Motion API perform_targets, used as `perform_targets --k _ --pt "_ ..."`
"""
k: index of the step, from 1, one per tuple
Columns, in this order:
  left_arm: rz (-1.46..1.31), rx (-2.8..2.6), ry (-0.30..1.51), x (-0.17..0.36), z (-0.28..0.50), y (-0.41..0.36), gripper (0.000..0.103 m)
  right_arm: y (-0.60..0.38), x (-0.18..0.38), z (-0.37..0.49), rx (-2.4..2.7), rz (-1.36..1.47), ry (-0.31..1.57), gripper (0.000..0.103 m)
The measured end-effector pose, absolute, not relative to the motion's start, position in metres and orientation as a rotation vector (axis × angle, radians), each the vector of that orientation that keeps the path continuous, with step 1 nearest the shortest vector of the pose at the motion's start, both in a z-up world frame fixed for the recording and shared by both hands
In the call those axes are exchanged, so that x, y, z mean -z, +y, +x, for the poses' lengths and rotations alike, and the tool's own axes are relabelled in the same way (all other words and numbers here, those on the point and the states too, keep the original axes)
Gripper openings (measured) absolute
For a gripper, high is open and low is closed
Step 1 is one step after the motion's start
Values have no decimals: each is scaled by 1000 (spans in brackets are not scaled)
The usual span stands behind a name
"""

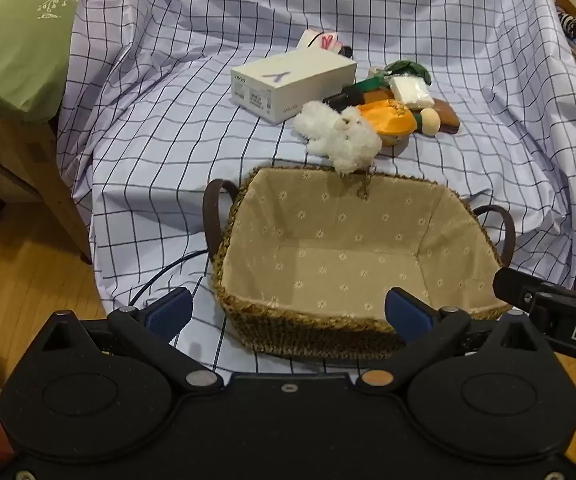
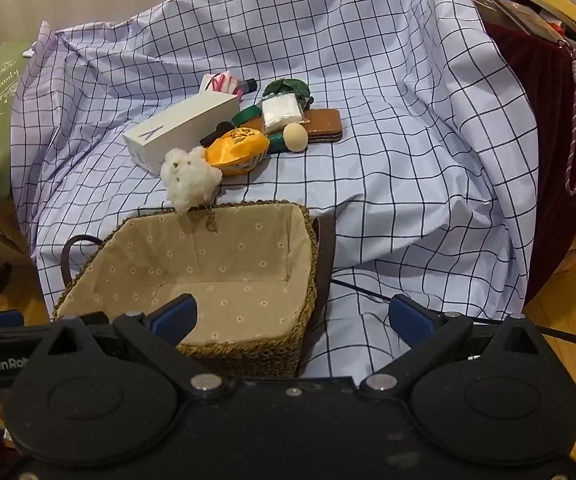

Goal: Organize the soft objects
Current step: 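Grasp the white plush lamb with the left gripper while the right gripper approaches the orange pouch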

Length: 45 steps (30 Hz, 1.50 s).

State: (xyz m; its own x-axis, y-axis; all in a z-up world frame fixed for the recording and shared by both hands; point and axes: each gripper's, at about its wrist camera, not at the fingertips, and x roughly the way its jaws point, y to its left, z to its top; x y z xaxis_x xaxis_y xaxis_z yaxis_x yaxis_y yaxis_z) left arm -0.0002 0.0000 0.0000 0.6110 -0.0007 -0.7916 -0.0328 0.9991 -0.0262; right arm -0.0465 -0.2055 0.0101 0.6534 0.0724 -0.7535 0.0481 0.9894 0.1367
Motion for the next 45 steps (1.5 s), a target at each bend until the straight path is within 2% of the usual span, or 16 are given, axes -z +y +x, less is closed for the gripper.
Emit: perform_targets --k 16,24,36,45 --pt "-23 52 896 1 39 -4 99 -218 -15 -15 16 194 757 102" --pt "6 106 876 -2 79 -9 99 -221 -15 18 29 210 765 102" --pt "-26 178 984 24 152 -23 99 -226 -6 62 26 242 779 102" --pt "-71 136 992 33 193 -14 99 -227 5 87 31 255 814 102"
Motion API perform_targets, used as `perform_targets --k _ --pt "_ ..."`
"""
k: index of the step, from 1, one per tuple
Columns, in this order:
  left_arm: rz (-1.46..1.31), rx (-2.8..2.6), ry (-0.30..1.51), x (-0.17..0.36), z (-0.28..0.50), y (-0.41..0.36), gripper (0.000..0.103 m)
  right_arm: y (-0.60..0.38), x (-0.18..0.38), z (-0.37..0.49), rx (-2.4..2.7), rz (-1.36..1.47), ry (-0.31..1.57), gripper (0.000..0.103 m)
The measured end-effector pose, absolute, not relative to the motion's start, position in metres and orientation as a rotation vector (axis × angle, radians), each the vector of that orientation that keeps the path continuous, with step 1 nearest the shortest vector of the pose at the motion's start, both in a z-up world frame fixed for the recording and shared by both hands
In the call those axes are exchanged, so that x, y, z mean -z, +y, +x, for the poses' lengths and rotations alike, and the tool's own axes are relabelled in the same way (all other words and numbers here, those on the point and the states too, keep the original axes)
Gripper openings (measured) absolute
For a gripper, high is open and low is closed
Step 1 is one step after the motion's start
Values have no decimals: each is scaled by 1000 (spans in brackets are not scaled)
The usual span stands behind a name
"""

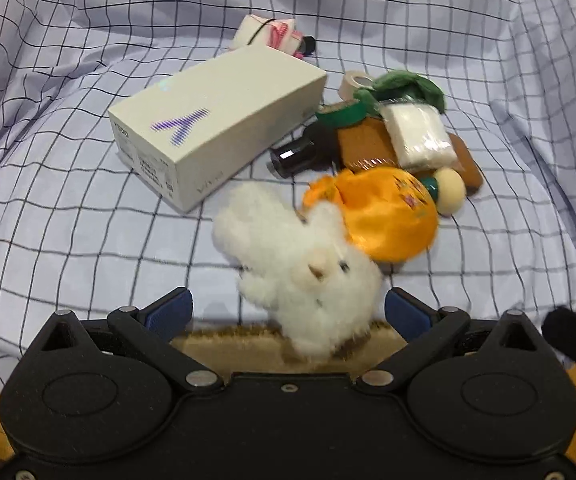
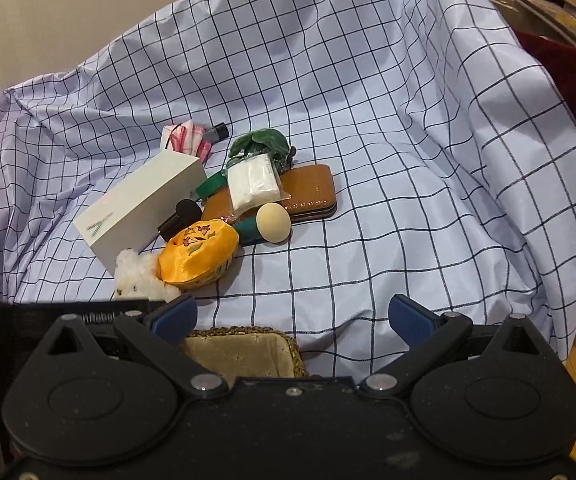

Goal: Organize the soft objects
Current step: 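Grasp the white plush lamb with the left gripper while the right gripper approaches the orange pouch, then lift the lamb with the left gripper while the right gripper grasps the orange pouch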

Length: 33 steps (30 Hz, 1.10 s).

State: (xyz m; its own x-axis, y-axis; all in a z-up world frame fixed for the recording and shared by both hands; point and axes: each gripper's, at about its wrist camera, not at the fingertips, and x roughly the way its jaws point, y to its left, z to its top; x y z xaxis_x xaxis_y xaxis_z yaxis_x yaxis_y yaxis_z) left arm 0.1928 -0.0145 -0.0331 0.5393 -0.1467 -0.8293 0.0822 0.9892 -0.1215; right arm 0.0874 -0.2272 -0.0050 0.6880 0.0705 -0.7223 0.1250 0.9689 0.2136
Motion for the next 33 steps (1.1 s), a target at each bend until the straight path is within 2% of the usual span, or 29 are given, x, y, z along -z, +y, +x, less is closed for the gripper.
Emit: perform_targets --k 14,15,16,19,33 --pt "-170 206 1072 54 227 -12 96 -221 11 108 21 244 837 102" --pt "-167 207 1059 52 226 -12 88 -221 11 109 22 244 840 102" --pt "-159 210 1044 50 224 -12 75 -220 12 110 23 243 842 102" --pt "-158 233 1031 46 224 -10 68 -220 14 112 26 238 851 102" --pt "-32 134 970 28 206 10 67 -204 15 132 -9 213 868 102"
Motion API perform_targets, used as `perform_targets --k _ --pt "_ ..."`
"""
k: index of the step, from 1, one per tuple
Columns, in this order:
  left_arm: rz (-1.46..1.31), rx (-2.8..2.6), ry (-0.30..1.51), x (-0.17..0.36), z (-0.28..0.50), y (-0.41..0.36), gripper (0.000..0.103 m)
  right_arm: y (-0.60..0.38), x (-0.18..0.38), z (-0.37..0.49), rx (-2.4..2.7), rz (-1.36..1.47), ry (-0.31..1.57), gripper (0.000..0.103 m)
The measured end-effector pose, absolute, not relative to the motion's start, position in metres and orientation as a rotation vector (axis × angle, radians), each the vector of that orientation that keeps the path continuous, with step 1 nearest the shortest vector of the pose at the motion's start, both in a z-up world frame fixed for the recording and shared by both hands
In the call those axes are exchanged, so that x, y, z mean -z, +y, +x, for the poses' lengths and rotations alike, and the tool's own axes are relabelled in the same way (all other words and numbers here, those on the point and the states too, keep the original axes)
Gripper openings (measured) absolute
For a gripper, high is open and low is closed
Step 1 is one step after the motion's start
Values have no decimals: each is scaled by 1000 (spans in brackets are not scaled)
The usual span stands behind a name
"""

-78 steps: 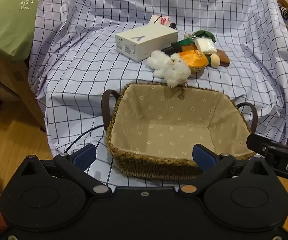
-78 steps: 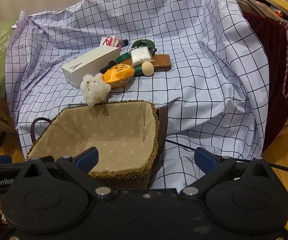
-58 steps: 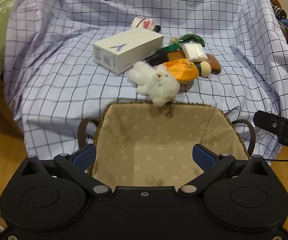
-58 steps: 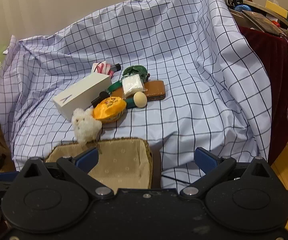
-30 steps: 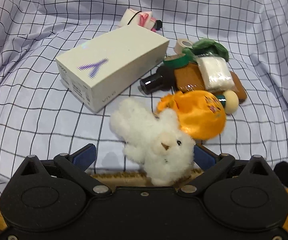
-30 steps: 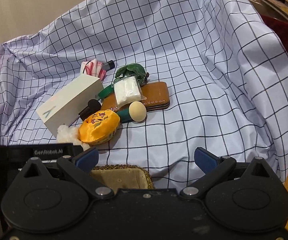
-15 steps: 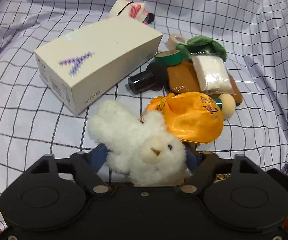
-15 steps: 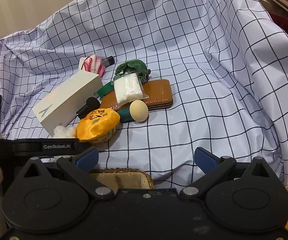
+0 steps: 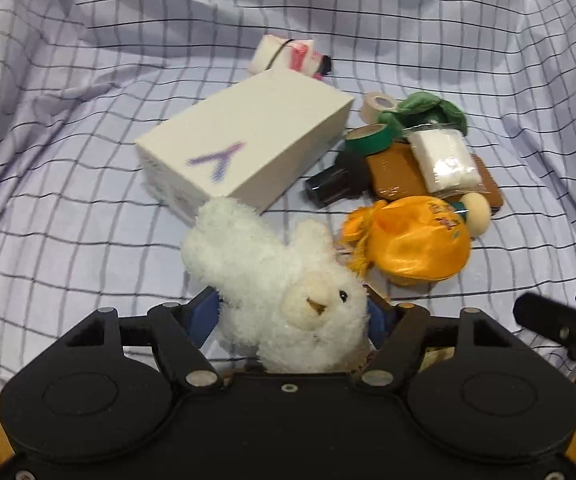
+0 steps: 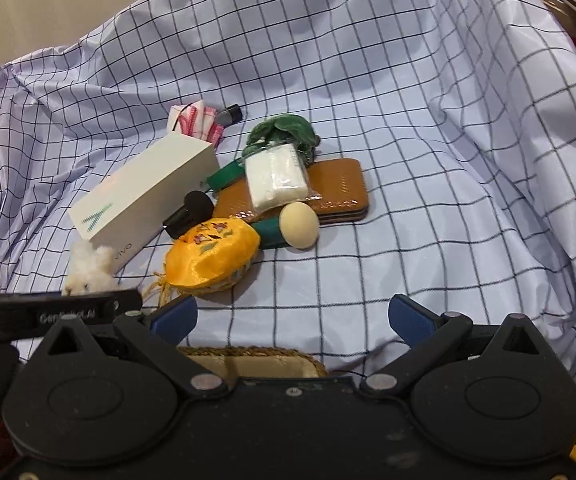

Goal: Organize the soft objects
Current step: 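Lift the lamb with the left gripper while the right gripper grasps the orange pouch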

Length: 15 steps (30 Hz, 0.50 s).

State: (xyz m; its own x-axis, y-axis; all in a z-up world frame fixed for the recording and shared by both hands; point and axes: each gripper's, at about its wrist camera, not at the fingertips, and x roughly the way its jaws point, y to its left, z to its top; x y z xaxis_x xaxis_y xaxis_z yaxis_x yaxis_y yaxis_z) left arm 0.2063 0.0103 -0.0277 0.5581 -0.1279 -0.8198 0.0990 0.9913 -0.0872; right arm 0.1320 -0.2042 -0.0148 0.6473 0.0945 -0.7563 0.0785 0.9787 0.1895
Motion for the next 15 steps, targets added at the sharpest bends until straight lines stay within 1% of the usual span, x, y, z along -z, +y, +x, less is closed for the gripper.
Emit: perform_targets --k 15 --pt "-67 31 997 38 199 42 67 -153 23 181 -64 179 879 102"
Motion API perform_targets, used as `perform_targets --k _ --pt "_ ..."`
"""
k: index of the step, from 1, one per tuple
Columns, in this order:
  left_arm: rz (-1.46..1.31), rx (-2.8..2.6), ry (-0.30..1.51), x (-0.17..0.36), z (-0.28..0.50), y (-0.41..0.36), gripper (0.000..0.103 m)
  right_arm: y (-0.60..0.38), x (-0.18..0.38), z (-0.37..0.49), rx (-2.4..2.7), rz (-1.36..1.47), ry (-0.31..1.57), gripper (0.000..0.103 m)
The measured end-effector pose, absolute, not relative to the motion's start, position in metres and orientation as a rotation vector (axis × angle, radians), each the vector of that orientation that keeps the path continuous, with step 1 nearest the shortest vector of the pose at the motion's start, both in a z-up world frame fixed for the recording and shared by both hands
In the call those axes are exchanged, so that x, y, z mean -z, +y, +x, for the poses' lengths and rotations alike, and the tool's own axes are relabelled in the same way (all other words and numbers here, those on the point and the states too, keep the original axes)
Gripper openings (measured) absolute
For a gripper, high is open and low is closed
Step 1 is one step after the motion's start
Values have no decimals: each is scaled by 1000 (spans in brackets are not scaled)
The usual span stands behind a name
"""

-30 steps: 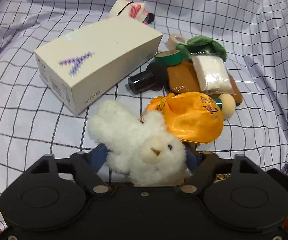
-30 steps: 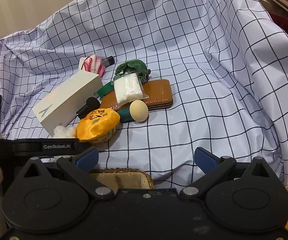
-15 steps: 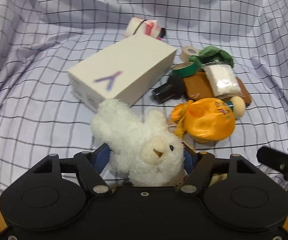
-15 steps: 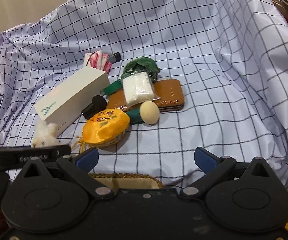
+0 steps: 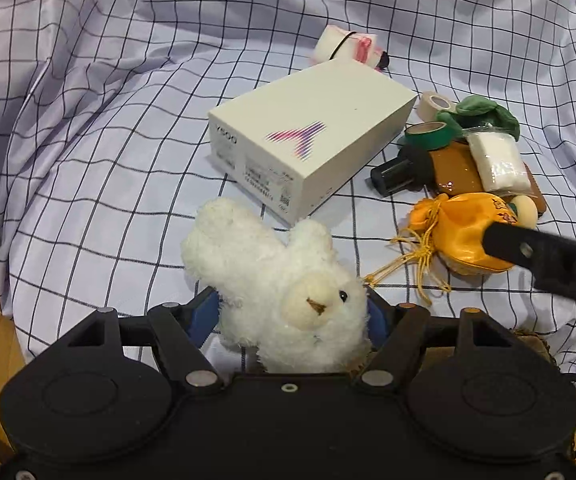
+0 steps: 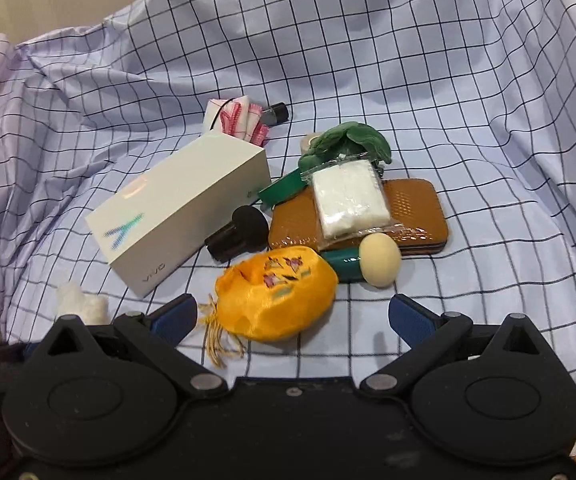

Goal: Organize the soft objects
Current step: 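Lift the lamb with the left gripper while the right gripper grasps the orange pouch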

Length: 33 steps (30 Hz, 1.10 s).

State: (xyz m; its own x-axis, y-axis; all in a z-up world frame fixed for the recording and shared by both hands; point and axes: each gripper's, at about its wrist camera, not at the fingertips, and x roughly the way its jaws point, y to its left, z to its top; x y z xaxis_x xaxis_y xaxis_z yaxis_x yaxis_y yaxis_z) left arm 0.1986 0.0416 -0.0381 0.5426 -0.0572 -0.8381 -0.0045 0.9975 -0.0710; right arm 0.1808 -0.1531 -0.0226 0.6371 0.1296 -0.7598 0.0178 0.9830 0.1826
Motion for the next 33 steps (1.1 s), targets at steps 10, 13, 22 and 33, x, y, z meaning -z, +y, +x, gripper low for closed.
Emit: perform_targets --k 10,13,22,33 --pt "-106 45 1018 45 198 50 67 -130 45 215 -76 138 945 102" --pt "-110 46 1019 46 198 52 67 -123 51 221 -71 116 959 102" --pt "-118 46 1013 44 195 53 67 -114 63 230 -16 30 996 82" --pt "-96 49 971 26 174 45 67 -132 38 203 -20 69 949 73"
